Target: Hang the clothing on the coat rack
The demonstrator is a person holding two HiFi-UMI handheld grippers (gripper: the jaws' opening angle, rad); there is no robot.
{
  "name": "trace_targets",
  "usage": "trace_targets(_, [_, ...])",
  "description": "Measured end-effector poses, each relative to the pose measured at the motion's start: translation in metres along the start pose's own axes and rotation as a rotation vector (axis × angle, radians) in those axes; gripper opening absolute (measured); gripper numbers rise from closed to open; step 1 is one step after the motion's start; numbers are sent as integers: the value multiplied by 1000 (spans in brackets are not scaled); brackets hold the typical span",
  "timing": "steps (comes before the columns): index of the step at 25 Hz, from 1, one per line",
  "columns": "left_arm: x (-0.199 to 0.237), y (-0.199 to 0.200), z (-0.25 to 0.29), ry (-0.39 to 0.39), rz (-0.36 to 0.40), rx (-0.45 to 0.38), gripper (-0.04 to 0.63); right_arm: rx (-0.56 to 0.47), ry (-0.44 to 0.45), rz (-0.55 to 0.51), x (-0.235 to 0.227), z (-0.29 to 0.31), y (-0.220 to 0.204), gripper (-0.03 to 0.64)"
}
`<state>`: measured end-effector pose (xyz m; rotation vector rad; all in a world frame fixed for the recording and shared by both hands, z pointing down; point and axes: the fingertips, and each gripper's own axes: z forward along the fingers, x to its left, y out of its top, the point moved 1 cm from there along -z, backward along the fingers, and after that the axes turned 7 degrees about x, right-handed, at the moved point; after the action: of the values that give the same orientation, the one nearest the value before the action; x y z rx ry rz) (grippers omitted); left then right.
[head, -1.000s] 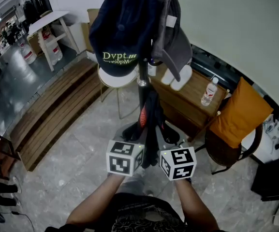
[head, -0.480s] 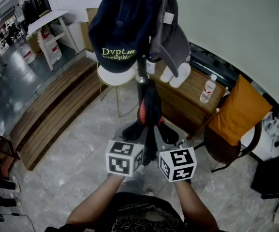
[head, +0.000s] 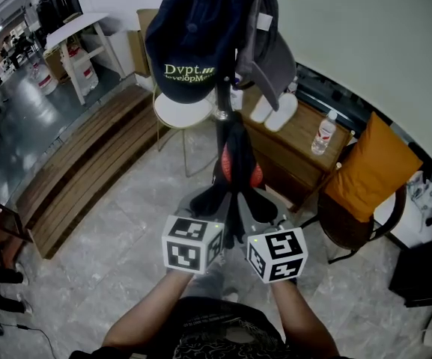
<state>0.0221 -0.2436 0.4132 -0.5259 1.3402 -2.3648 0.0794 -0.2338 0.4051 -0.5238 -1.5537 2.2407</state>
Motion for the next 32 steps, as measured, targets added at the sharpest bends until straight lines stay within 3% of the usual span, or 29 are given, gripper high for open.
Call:
trace_targets(13, [-20,-8,-24,-4,11,-14,87,-28,-4,7,12,-30,-1,34])
trace_targets(17, [-26,-6,-31,1,15,-31,27,-33,-5,4,14,-39,-1,26])
trace_targets(32, [-32,-14,-46,34,44,-37,6,-41,14,-7,24,-52,-4,12])
